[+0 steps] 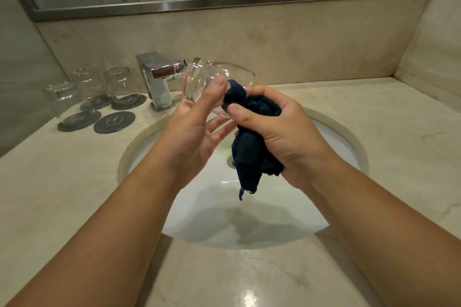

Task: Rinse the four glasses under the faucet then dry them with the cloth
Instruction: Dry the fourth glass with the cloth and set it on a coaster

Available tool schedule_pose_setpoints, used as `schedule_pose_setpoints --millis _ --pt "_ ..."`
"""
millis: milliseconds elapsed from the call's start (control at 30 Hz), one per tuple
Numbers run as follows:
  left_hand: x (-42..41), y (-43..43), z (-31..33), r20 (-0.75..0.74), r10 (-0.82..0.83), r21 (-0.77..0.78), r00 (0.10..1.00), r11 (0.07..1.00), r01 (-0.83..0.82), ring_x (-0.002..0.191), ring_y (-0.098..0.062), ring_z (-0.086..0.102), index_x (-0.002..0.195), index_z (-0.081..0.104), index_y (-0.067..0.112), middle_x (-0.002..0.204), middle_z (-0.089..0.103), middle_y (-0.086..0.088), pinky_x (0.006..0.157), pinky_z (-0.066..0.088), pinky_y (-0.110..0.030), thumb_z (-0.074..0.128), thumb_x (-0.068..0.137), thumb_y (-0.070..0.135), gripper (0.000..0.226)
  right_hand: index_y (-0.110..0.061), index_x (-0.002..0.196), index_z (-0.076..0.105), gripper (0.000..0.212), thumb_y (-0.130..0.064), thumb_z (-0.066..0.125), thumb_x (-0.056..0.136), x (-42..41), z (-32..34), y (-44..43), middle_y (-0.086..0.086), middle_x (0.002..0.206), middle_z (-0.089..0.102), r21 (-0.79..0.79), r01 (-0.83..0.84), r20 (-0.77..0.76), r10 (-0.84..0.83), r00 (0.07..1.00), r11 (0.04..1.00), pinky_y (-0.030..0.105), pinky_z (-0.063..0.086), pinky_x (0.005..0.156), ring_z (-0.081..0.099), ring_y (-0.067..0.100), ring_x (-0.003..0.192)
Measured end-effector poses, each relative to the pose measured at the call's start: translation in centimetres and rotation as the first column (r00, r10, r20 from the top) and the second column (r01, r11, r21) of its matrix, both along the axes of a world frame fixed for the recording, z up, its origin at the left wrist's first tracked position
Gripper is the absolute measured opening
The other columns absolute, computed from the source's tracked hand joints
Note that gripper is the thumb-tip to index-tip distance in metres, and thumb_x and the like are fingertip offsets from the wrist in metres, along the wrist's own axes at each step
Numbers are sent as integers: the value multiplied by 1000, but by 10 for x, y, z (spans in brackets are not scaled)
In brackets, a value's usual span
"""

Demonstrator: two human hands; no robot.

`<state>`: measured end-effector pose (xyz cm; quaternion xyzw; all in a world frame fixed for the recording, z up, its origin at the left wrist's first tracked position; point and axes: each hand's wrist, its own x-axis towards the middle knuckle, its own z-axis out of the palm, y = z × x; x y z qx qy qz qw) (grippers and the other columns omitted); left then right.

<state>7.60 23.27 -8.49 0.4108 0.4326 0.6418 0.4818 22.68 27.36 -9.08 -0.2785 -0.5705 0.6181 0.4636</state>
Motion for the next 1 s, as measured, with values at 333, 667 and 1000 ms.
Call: schedule_pose_setpoints --millis 333,667,1000 --pt "-7 6 -8 -225 253 98 941 967 -237 124 -6 68 137 50 49 136 61 31 95 56 -33 88 79 45 69 -21 100 82 15 -27 87 87 5 -8 17 2 98 80 -189 155 23 -153 988 970 26 58 68 73 12 83" --pt "-23 3 -10 -507 393 77 767 907 -414 106 7 69 142 51 43 123 70 20 92 55 -23 94 79 39 77 -32 96 80 2 -32 78 95 8 -11 14 -18 81 72 139 343 140 -362 922 929 19 49 71 67 2 76" --pt "-101 -21 -11 -639 512 26 575 761 -648 110 -10 68 142 53 25 122 70 10 97 56 -35 93 77 44 79 -38 102 77 16 -23 74 97 -35 11 -1 -22 116 63 456 60 349 -240 906 888 0 35 89 55 -18 108"
